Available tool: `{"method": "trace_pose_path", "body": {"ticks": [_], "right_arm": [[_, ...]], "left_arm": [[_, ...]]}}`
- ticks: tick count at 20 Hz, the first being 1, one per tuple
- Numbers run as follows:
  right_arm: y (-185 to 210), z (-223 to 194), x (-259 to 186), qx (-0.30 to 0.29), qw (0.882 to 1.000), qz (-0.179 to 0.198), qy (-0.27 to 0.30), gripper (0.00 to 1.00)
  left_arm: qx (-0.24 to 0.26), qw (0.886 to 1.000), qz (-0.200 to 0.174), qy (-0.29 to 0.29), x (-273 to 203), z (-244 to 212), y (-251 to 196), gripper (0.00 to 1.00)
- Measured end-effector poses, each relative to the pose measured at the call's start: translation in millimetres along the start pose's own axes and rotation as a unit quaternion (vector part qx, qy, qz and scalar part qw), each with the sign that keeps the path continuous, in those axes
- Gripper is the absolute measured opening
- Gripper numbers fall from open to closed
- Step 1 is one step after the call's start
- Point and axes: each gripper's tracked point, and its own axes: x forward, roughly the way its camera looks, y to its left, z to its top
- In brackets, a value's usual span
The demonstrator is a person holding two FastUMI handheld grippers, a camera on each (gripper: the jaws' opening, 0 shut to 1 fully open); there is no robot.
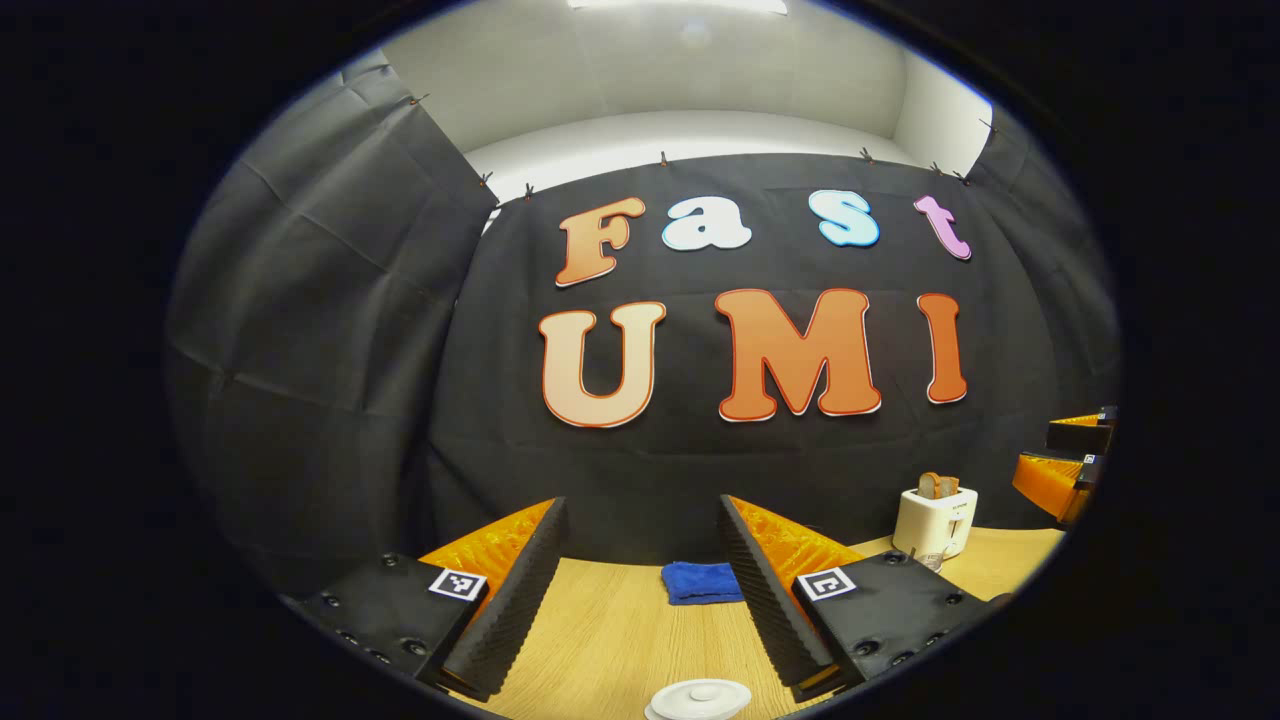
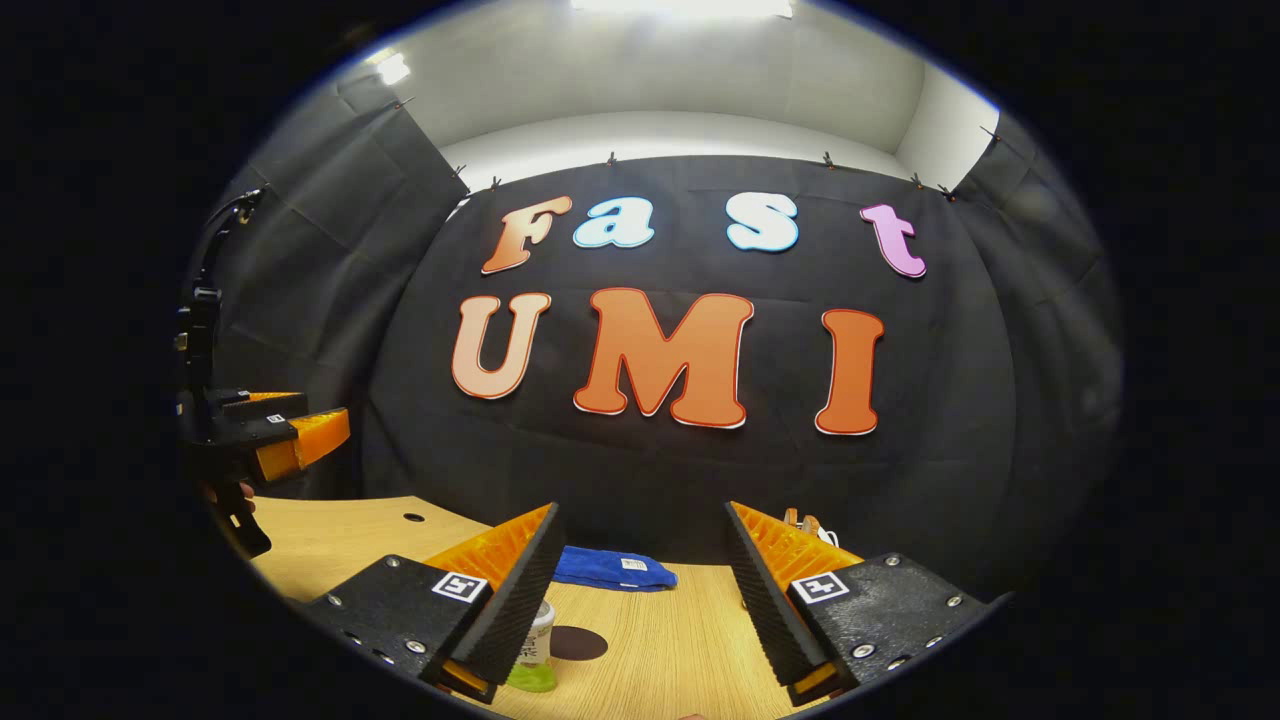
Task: Open the teacup lid with one hand, grasp the water bottle and pour water into the teacup with the other hand; after pouring, place the water bottle on the coaster and then close the teacup lid.
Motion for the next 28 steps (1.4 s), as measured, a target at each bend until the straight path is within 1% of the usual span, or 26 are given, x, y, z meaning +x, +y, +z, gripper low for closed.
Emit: {"method": "trace_pose_path", "body": {"ticks": [2, 5, 7, 9, 12, 13, 15, 18, 20, 22, 25, 28], "right_arm": [[3, -6, -1, -0.002, 1.000, 0.003, 0.005, 0.95], [2, -19, 0, 0.002, 1.000, 0.004, 0.022, 0.95], [7, -25, -1, 0.010, 1.000, 0.015, 0.026, 0.95], [14, -30, -4, 0.013, 0.999, 0.033, 0.030, 0.95], [17, -39, -6, 0.006, 0.998, 0.043, 0.038, 0.95], [20, -42, -6, 0.003, 0.998, 0.047, 0.040, 0.95], [25, -49, -8, -0.001, 0.998, 0.054, 0.045, 0.95], [27, -57, -10, 0.000, 0.997, 0.058, 0.055, 0.95], [28, -62, -10, 0.005, 0.996, 0.061, 0.061, 0.95], [29, -65, -9, 0.006, 0.996, 0.062, 0.065, 0.95], [28, -71, -10, 0.004, 0.996, 0.062, 0.069, 0.95], [30, -79, -9, 0.003, 0.995, 0.065, 0.077, 0.95]], "left_arm": [[-0.004, 1.000, -0.009, 0.014, 2, -11, -4, 0.96], [0.000, 0.999, -0.028, 0.041, 3, -33, -12, 0.97], [0.001, 0.998, -0.042, 0.054, 1, -44, -18, 0.96], [0.003, 0.996, -0.048, 0.072, 1, -58, -21, 0.96], [-0.007, 0.994, -0.059, 0.094, -2, -76, -27, 0.96], [-0.009, 0.993, -0.061, 0.101, -2, -82, -28, 0.98], [-0.013, 0.991, -0.068, 0.117, -5, -96, -30, 0.98], [-0.006, 0.984, -0.091, 0.151, -11, -123, -40, 0.96], [0.008, 0.981, -0.099, 0.168, -15, -138, -43, 0.98], [0.017, 0.977, -0.107, 0.182, -20, -150, -47, 0.96], [0.023, 0.971, -0.123, 0.204, -26, -167, -55, 0.98], [0.028, 0.965, -0.128, 0.228, -31, -186, -55, 0.96]]}}
